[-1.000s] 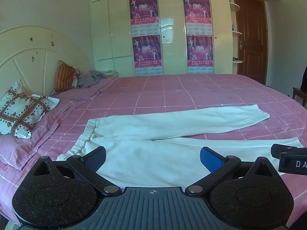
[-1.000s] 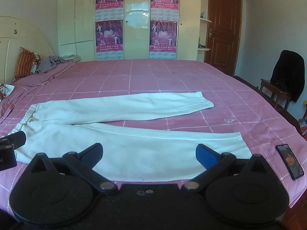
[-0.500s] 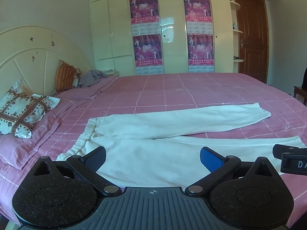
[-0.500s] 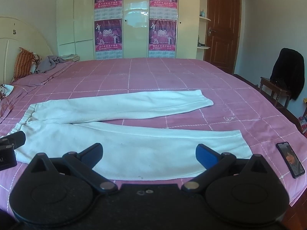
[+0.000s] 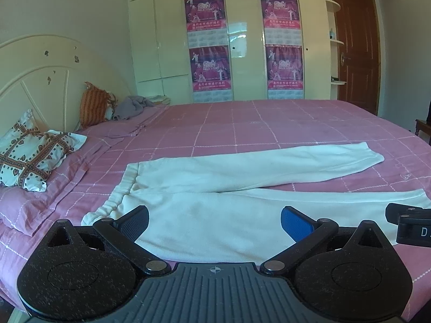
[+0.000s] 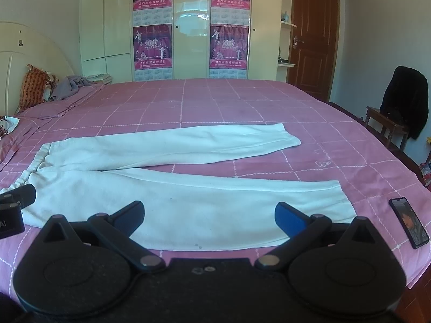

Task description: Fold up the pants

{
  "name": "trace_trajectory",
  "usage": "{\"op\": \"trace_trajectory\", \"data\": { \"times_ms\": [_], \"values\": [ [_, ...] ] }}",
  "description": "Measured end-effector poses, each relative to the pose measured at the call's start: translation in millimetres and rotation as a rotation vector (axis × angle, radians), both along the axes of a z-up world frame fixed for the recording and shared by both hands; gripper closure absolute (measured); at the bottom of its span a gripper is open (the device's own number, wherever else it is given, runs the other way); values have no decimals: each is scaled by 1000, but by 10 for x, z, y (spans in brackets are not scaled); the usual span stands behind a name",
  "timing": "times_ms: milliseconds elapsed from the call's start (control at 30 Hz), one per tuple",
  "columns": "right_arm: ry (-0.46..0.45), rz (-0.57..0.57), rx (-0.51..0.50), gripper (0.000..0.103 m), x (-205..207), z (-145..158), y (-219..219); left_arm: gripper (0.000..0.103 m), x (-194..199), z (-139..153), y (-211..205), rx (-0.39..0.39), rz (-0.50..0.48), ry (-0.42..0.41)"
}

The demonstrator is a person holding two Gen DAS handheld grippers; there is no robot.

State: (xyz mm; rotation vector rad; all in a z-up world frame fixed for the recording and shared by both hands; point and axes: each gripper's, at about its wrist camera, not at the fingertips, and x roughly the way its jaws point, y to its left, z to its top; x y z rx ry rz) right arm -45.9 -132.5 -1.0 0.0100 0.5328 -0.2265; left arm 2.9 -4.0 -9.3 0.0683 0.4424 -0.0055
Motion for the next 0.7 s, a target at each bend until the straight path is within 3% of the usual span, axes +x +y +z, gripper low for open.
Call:
{"op": "trace_trajectory", "data": {
  "times_ms": [267,700],
  "values": [
    [-1,-1,-1,0,-1,-2,1,0,-2,-19,16,21,3,-36],
    [-2,-2,-1,0,1,-2,5,0,23,-14,-2,7,1,-11]
  ]
}}
